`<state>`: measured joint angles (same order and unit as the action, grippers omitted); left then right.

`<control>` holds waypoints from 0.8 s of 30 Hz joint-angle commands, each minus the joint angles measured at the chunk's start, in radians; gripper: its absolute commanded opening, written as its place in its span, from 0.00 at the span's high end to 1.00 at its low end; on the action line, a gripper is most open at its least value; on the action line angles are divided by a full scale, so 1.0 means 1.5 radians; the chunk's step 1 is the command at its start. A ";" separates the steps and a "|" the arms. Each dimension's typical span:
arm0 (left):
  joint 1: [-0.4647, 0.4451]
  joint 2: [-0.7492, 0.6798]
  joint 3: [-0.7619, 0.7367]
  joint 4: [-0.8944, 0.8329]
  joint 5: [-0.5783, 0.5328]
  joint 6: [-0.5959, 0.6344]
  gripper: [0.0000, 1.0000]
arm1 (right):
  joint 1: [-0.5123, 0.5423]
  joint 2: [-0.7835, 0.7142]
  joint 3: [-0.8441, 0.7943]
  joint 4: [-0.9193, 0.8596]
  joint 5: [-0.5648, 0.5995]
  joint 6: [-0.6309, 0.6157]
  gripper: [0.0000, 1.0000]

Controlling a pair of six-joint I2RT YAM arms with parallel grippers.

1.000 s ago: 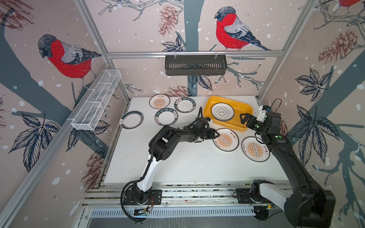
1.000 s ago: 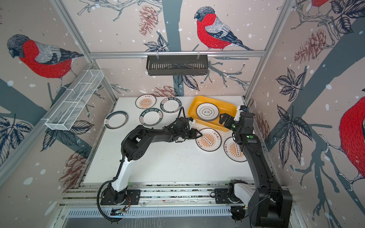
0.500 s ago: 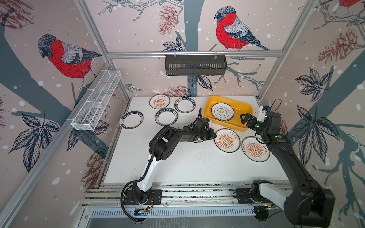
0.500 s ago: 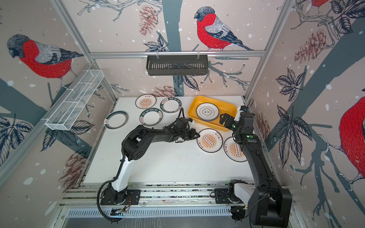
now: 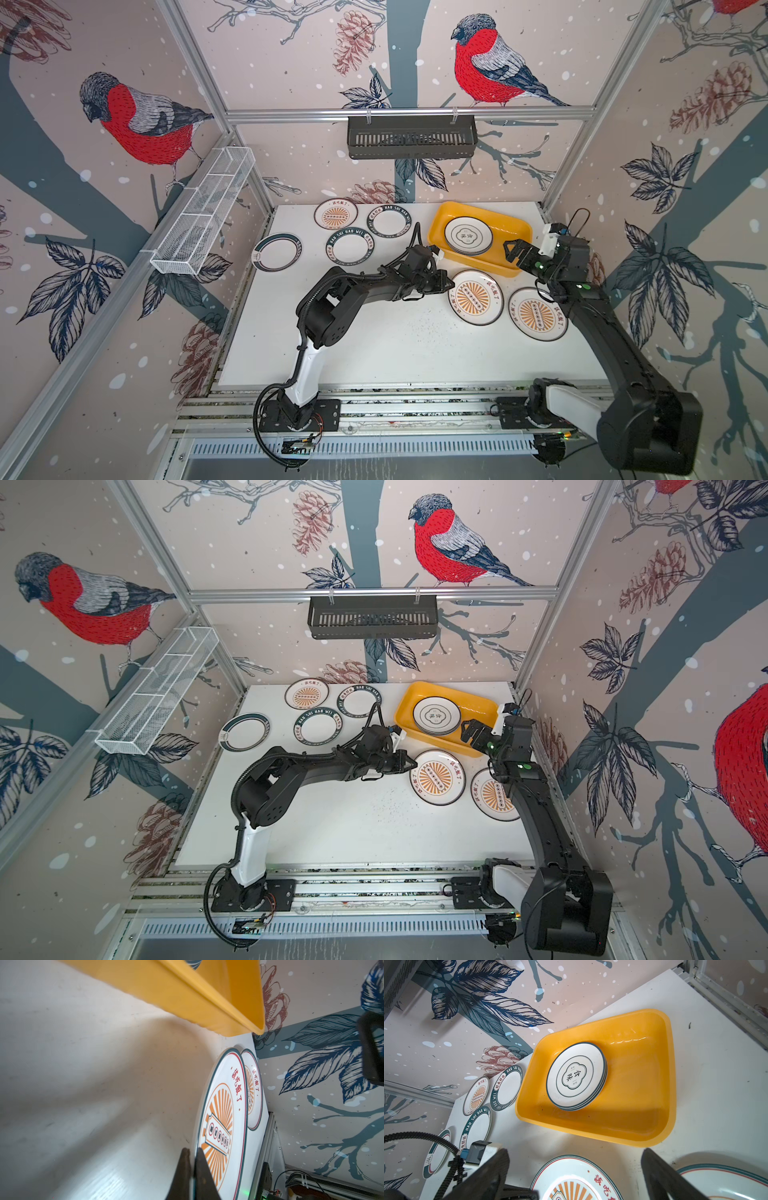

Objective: Place the plates into the plastic bin on the countertop
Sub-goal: 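Pinch the orange sunburst plate's edge with the left gripper and tilt it upright, then close the right gripper on the upright plate's rim beside the left gripper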

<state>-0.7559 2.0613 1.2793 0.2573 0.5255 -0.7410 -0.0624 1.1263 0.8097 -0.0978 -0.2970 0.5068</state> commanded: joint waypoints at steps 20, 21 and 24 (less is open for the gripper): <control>0.127 -0.271 -0.184 0.108 0.033 -0.038 1.00 | 0.066 0.075 0.015 0.154 -0.221 -0.002 0.00; 0.133 -0.281 -0.192 0.112 0.034 -0.040 1.00 | 0.078 0.081 0.022 0.147 -0.220 -0.012 0.00; 0.152 -0.309 -0.222 0.124 0.032 -0.045 1.00 | 0.103 0.103 0.032 0.141 -0.218 -0.016 0.00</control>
<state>-0.5472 1.6299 0.9688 0.3538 0.5583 -0.7864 0.0700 1.2598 0.8444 0.1055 -0.6060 0.5171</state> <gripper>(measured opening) 0.075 0.998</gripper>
